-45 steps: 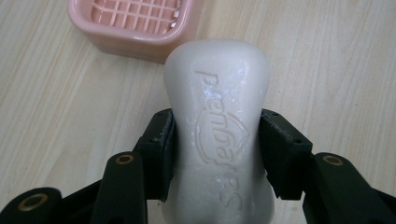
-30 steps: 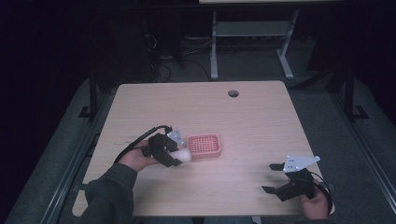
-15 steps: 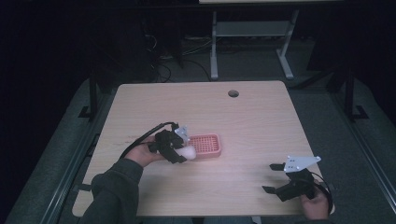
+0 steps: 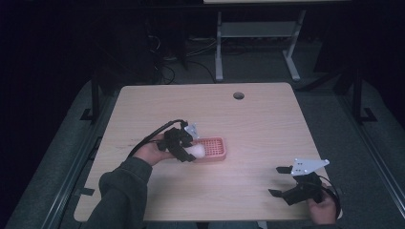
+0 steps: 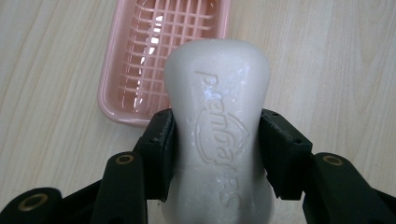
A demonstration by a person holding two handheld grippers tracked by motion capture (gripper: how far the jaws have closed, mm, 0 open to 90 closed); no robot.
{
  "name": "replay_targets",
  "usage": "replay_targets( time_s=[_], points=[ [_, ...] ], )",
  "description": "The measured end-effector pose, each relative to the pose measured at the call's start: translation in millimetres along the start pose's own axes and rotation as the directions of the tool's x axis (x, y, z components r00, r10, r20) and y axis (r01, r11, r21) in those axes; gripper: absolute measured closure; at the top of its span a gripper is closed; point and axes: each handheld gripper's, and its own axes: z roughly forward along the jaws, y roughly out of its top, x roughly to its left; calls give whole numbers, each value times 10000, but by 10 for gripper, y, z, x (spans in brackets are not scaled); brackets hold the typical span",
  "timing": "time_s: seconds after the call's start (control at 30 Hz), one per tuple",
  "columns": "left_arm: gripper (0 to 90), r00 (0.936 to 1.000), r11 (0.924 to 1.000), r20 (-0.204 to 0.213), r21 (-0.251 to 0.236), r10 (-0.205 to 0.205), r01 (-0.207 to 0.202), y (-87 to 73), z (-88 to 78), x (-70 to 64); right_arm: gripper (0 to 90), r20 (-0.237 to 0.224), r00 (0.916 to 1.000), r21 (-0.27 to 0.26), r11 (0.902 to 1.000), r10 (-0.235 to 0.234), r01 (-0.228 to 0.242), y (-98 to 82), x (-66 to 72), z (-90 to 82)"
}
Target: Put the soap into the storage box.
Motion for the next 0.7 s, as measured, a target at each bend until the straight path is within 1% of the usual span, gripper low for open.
replay_targets(
  time_s=[0.17,0.23,0.33,0.5,0.53,0.6,0.7],
  points=[
    [495,10000,10000,0,-41,29,-29,53,8,31,141,-13,10000,-23,10000,-9,9,-4,-2,0],
    [495,10000,10000,-30,5,19,-19,71,5,53,141,12,10000,-46,10000,67,-67,-9,-6,-14],
    [495,10000,10000,-45,-74,0,0,97,0,75,141,72,9999,-134,9998,111,-110,-24,-19,-32],
    [496,9999,9999,-71,-112,74,-75,159,-2,103,140,103,9999,-102,9999,102,-101,-23,-20,-26],
    [495,10000,9998,-74,-200,54,-55,170,0,107,140,93,9999,-82,9999,86,-85,-22,-18,-23],
    [496,10000,9997,-12,-229,43,-44,188,4,120,141,63,10000,-71,10000,61,-60,-21,-15,-15],
    [495,9999,10000,-158,6,57,-57,222,31,142,141,40,10000,-44,10000,54,-54,-15,-10,-8]
  ],
)
